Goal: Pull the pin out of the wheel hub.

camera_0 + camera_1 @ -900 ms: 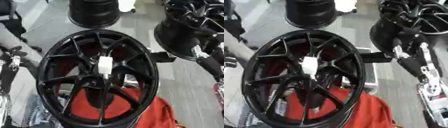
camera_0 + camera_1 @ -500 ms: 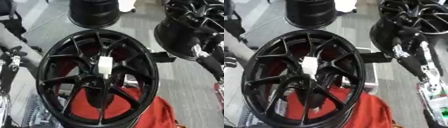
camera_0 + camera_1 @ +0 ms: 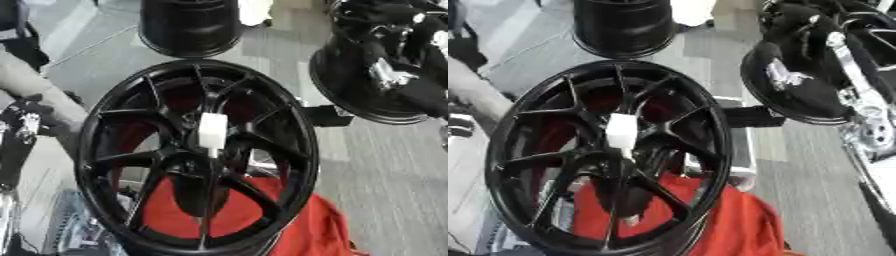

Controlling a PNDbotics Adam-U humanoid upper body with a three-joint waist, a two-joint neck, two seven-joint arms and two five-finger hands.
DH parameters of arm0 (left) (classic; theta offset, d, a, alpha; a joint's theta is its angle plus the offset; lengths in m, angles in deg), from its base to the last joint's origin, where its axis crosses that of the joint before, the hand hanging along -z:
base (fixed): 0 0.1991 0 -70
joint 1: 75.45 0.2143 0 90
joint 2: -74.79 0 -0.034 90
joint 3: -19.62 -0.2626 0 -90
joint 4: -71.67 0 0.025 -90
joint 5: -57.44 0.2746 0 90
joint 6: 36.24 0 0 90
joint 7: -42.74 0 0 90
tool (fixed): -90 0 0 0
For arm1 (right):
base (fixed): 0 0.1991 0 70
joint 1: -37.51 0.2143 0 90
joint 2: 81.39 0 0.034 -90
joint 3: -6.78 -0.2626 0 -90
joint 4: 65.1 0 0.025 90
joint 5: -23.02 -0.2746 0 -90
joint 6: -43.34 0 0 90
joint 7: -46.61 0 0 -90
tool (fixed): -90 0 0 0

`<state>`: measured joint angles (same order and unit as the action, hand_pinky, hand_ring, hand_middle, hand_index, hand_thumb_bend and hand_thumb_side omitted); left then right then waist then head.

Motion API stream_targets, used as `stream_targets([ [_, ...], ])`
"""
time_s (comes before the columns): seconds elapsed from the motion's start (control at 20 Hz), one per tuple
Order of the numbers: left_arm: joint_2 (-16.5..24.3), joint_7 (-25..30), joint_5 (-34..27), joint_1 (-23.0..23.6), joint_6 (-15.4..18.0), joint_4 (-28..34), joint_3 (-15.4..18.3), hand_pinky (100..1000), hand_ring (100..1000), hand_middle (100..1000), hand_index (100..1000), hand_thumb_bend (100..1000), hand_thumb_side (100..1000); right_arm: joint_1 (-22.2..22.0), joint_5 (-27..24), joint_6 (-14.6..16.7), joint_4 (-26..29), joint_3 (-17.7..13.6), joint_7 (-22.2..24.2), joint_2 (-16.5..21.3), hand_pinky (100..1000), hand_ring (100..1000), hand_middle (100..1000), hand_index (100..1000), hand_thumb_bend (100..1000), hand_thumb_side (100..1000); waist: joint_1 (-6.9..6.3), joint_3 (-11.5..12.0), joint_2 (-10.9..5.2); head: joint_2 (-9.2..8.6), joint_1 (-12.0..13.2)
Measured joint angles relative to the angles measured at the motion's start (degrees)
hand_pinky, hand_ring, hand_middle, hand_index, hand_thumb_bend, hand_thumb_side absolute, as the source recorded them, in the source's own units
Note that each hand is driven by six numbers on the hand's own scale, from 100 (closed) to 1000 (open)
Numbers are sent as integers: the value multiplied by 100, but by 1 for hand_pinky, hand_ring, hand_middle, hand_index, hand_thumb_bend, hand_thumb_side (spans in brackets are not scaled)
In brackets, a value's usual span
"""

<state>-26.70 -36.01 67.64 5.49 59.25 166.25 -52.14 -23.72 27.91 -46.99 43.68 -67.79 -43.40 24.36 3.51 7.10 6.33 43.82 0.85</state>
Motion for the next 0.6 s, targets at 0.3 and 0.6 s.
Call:
stream_targets([
  [0.3,2,50,22,6,11,0,-43,567,603,640,841,100,723,987,-54,-77,345,963,604,540,752,790,854,932,208,382,55,89,-19,0,-69],
  [0.6,7,75,49,6,11,0,-69,567,603,641,841,100,724,1992,-126,-246,261,1973,1224,410,796,890,913,939,214,396,122,121,-3,0,-103],
])
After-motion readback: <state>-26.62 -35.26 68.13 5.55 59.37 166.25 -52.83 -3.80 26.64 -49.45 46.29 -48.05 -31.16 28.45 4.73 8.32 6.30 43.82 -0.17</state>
